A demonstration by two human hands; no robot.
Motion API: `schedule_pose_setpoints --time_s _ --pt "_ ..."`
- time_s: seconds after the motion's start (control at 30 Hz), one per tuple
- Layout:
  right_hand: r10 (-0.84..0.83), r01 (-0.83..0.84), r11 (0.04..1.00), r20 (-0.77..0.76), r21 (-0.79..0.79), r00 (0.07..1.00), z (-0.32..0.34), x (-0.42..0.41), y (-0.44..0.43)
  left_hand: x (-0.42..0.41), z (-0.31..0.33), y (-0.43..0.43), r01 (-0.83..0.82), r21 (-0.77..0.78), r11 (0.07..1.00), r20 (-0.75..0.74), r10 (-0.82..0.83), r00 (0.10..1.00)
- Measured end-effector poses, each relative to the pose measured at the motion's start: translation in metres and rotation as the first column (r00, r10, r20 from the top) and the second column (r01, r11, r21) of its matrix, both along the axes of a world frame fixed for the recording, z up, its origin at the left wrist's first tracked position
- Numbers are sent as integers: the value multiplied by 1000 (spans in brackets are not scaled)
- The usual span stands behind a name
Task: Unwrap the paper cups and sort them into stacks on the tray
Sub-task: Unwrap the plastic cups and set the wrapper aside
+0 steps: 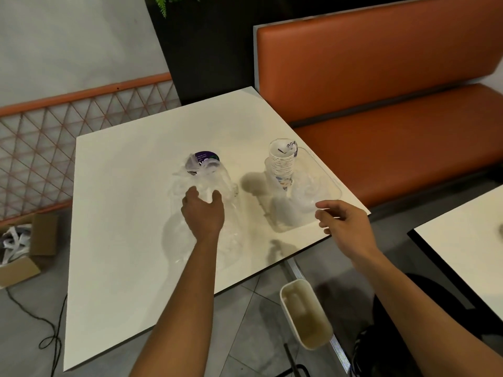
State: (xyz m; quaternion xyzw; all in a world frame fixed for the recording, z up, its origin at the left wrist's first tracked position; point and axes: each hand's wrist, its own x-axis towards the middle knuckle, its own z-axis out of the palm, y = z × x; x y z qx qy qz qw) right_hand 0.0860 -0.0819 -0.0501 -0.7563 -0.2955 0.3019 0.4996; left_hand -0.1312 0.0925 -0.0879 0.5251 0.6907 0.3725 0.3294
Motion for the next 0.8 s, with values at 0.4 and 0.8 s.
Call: schedule_pose_setpoints --time_s 0.4,0.8 --pt "-24 72 976 225 -208 974 -3 45 46 115 26 -27 707 -83 703 -254 -701 667" --pt "97 -94 956 -2 -279 995 -11 54 59 160 25 -22 743 -196 640 -558 -696 453"
